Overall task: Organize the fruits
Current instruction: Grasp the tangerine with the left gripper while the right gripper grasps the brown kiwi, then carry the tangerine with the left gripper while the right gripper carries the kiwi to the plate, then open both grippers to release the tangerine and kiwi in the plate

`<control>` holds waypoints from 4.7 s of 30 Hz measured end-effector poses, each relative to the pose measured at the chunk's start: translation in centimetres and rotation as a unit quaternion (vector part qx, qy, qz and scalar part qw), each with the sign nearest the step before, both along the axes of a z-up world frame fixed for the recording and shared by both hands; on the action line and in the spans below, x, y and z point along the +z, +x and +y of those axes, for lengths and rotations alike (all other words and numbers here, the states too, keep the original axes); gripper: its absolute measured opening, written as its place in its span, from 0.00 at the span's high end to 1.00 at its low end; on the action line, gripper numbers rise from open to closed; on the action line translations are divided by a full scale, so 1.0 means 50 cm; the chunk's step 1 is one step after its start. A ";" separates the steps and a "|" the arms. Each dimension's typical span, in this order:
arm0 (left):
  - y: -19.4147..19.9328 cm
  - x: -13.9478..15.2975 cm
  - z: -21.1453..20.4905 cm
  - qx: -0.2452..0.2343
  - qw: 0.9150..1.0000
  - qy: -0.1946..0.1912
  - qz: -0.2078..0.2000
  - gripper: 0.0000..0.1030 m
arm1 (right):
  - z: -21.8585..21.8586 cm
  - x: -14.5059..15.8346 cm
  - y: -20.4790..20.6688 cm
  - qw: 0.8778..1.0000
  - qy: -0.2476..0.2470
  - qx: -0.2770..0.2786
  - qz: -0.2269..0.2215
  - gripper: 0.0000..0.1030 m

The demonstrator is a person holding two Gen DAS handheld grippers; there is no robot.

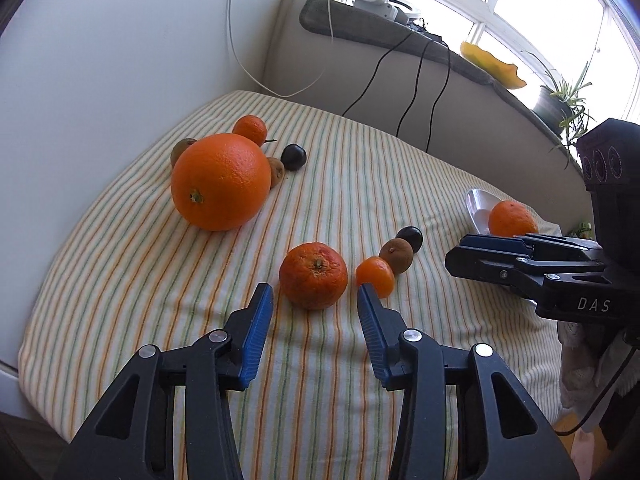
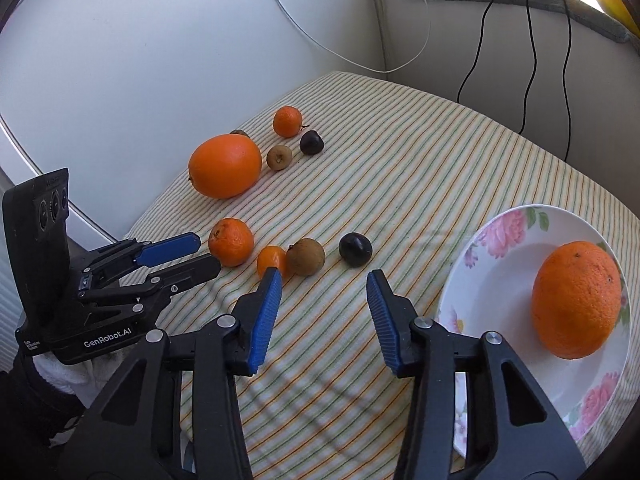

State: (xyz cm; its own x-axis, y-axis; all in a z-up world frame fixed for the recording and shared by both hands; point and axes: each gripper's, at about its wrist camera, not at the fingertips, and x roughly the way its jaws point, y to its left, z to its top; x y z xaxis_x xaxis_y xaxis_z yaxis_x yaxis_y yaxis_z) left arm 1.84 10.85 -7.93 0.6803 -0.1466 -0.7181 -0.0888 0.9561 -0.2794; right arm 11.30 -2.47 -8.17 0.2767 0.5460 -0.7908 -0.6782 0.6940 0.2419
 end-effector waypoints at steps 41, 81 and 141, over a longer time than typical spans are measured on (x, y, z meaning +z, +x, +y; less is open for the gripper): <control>0.014 0.000 0.018 -0.001 0.999 -0.031 -0.008 0.63 | 0.038 -0.021 0.032 0.999 0.030 -0.004 0.043 0.73; 0.085 0.053 -0.316 -0.172 0.984 -0.034 -0.028 0.63 | -0.358 0.019 0.001 0.989 0.013 -0.146 -0.038 0.73; -0.001 0.031 -0.109 -0.064 0.997 0.012 -0.033 0.53 | -0.176 0.071 -0.036 0.994 0.019 -0.059 -0.090 0.36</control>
